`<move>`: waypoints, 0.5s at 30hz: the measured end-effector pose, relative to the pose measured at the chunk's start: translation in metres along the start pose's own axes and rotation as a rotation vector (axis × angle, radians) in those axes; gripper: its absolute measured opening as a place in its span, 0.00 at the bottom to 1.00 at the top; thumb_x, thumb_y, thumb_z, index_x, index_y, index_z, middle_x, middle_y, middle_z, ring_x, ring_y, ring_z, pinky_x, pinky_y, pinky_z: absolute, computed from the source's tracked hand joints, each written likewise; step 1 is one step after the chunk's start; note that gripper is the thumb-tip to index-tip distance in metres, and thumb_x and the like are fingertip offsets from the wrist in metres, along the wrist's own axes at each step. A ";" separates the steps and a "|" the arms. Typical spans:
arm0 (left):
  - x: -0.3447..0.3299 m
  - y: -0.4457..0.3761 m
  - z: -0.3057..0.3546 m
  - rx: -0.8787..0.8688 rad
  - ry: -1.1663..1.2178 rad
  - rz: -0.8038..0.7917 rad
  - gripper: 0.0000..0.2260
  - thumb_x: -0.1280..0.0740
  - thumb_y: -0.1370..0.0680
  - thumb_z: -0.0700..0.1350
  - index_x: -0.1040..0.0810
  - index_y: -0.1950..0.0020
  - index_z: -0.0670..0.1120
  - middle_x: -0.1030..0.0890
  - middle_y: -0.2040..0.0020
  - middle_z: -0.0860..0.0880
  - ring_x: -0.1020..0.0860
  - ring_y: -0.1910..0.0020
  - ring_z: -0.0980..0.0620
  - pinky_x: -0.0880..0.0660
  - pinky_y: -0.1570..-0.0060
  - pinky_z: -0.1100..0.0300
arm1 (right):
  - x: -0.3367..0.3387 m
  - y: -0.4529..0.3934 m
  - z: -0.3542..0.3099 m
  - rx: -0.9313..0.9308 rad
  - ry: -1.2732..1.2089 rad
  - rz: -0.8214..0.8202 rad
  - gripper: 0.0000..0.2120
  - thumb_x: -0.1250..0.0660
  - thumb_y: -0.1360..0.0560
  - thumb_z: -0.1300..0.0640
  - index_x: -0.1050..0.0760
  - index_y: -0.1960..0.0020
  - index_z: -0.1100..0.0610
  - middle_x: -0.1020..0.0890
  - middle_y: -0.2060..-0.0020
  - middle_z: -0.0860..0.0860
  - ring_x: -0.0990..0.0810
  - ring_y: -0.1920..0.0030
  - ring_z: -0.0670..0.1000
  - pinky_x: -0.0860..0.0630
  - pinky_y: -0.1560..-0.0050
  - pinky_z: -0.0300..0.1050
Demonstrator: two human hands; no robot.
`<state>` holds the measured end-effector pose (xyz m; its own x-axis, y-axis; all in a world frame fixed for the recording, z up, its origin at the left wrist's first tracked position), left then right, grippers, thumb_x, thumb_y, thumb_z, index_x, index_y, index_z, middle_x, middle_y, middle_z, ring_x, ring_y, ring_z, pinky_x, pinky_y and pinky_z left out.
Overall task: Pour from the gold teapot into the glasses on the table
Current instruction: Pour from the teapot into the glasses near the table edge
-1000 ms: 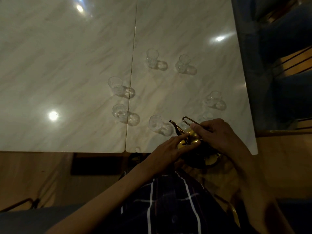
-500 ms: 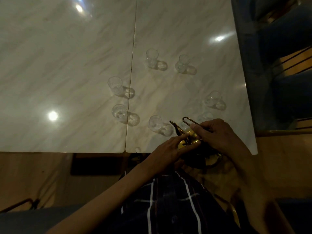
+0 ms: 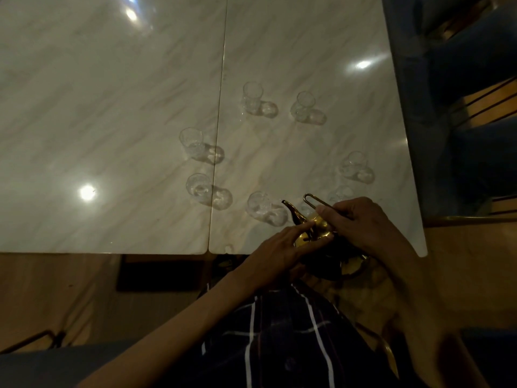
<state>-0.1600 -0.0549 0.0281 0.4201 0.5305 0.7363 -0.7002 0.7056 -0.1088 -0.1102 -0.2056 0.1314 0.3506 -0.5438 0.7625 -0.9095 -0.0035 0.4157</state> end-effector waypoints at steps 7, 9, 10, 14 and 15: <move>0.000 0.002 0.001 -0.005 0.022 0.003 0.33 0.32 0.23 0.46 0.43 0.22 0.57 0.43 0.22 0.43 0.28 0.40 0.50 0.36 0.57 0.67 | -0.002 0.001 0.001 -0.005 0.008 -0.003 0.24 0.37 0.22 0.41 0.20 0.66 0.59 0.21 0.74 0.52 0.22 0.72 0.48 0.25 0.65 0.48; 0.001 0.003 0.001 -0.006 0.019 0.004 0.32 0.33 0.23 0.46 0.42 0.22 0.56 0.42 0.22 0.43 0.29 0.39 0.50 0.36 0.57 0.67 | -0.003 0.002 0.001 -0.014 0.003 -0.004 0.25 0.37 0.23 0.41 0.20 0.66 0.60 0.20 0.73 0.54 0.22 0.71 0.49 0.23 0.63 0.49; 0.001 0.003 0.001 -0.007 0.020 0.004 0.32 0.33 0.23 0.45 0.42 0.22 0.56 0.42 0.22 0.43 0.29 0.38 0.49 0.36 0.57 0.67 | -0.003 0.002 0.001 -0.018 0.003 -0.002 0.25 0.37 0.23 0.41 0.20 0.66 0.60 0.20 0.73 0.54 0.22 0.71 0.48 0.23 0.63 0.49; 0.000 0.005 0.001 -0.013 0.031 0.000 0.33 0.32 0.24 0.45 0.42 0.22 0.56 0.42 0.23 0.43 0.29 0.38 0.49 0.35 0.56 0.66 | -0.005 0.003 0.002 -0.024 -0.007 -0.001 0.25 0.37 0.23 0.40 0.20 0.65 0.59 0.20 0.73 0.53 0.20 0.70 0.49 0.22 0.62 0.50; 0.000 0.005 0.001 -0.015 0.034 -0.005 0.33 0.32 0.24 0.45 0.42 0.22 0.56 0.42 0.23 0.43 0.28 0.38 0.49 0.35 0.56 0.66 | -0.005 0.003 0.002 -0.026 -0.007 -0.002 0.25 0.37 0.23 0.40 0.19 0.65 0.59 0.19 0.72 0.53 0.19 0.69 0.50 0.22 0.62 0.51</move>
<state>-0.1638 -0.0516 0.0280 0.4428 0.5425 0.7139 -0.6895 0.7150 -0.1157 -0.1154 -0.2047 0.1274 0.3503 -0.5497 0.7584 -0.9028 0.0174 0.4296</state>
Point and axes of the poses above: each hand's wrist, its own y-axis away from the middle knuckle, its own x-axis out of the back of the hand, z = x × y, the point moved 3 cm from there along -y, towards the middle knuckle
